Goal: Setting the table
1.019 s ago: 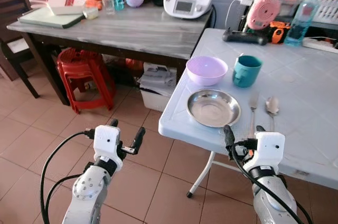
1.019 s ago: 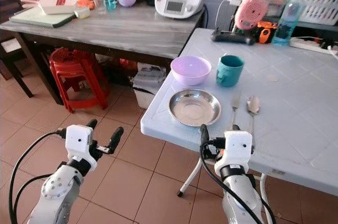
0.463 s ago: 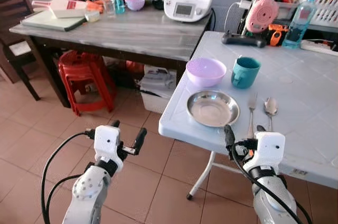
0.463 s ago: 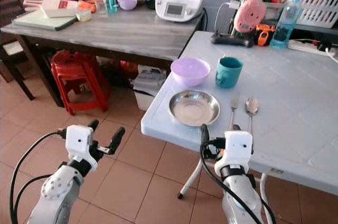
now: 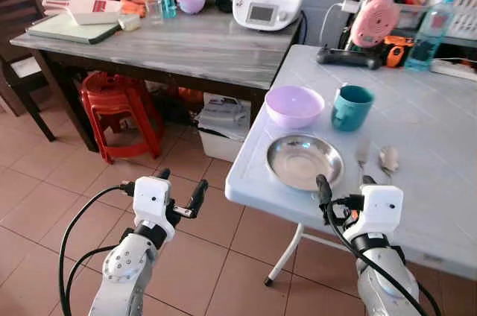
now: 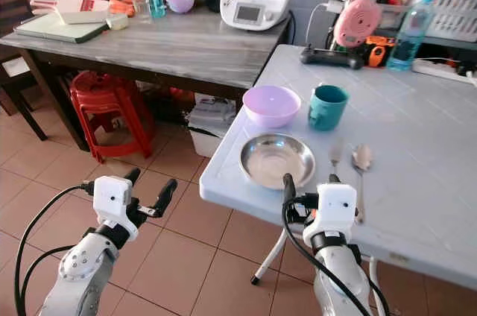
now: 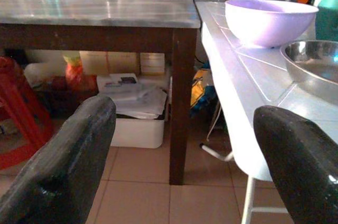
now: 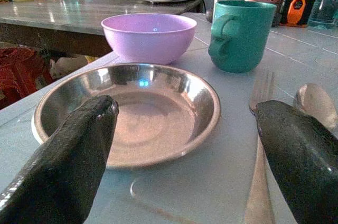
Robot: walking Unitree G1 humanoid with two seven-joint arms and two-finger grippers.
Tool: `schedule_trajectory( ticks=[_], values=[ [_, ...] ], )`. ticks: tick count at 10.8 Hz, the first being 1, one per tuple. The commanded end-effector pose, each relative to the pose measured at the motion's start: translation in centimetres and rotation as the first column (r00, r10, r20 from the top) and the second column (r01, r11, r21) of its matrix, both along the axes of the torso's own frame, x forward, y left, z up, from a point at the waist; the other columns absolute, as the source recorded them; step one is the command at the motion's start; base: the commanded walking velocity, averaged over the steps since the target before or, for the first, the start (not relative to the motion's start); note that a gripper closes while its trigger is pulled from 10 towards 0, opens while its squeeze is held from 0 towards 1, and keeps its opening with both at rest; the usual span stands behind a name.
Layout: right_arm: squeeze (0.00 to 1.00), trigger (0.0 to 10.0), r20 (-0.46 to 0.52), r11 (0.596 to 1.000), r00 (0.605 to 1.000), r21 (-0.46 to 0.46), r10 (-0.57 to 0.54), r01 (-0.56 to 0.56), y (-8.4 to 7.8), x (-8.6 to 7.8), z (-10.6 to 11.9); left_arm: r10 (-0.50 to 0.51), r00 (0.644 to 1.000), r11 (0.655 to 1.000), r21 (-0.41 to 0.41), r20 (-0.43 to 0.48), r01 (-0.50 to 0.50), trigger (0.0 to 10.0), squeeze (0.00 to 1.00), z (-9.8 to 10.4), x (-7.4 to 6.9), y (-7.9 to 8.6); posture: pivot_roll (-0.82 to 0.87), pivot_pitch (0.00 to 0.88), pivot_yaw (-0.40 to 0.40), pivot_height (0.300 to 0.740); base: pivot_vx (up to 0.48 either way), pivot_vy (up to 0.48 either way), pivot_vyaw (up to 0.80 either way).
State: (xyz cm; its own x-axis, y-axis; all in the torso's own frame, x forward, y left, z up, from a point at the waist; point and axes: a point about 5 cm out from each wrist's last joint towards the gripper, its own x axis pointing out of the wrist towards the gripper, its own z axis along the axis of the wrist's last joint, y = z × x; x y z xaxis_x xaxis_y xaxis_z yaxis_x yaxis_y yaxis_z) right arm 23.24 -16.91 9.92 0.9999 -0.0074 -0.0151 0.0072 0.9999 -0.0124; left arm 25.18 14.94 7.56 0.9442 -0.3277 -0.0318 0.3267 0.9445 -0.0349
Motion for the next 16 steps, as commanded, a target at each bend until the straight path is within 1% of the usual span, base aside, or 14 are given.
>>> schedule_trajectory(
  ticks=[1,10,12,14,15,16],
  values=[
    [0.00,10.0,0.000,1.000,1.000,-0.002,-0.003,0.003,-0.1,0.2,-0.1,-0.007,1.000,1.000,0.005,0.013,0.006,10.0,0.00,0.3,0.1,0.0,0.10,0.000,0.027,0.740,0.277,0.000,0.00],
    [0.00,10.0,-0.003,1.000,1.000,0.004,-0.005,0.005,0.1,0.1,-0.2,-0.013,1.000,1.000,0.012,0.014,0.012,10.0,0.00,0.3,0.2,0.0,0.10,0.000,0.034,0.740,0.282,0.000,0.00],
    [0.00,10.0,-0.006,1.000,1.000,0.002,-0.007,0.007,0.0,0.0,-0.3,-0.019,1.000,1.000,0.007,0.014,0.019,10.0,0.00,0.1,0.0,-0.1,0.10,0.000,0.033,0.740,0.000,0.000,0.00],
    [0.00,10.0,-0.006,1.000,1.000,-0.005,-0.011,0.011,-0.2,0.0,-0.3,-0.133,0.991,0.991,0.000,0.008,0.133,10.0,0.00,-0.2,-0.9,-0.3,0.10,0.000,0.029,0.740,0.000,0.000,0.00],
    [0.00,10.0,-0.008,1.000,1.000,-0.004,-0.016,0.016,-0.4,-0.1,-0.3,-0.192,0.981,0.981,0.017,0.030,0.191,10.0,0.00,0.1,-1.2,-0.2,0.10,0.000,0.028,0.740,0.000,0.000,0.00],
    [0.00,10.0,-0.013,1.000,0.999,0.007,-0.030,0.030,-0.6,-0.2,-0.4,-0.198,0.980,0.980,0.024,0.024,0.198,10.0,0.00,0.0,-1.1,0.1,0.09,0.000,0.029,0.740,0.000,0.000,0.00]
  ],
)
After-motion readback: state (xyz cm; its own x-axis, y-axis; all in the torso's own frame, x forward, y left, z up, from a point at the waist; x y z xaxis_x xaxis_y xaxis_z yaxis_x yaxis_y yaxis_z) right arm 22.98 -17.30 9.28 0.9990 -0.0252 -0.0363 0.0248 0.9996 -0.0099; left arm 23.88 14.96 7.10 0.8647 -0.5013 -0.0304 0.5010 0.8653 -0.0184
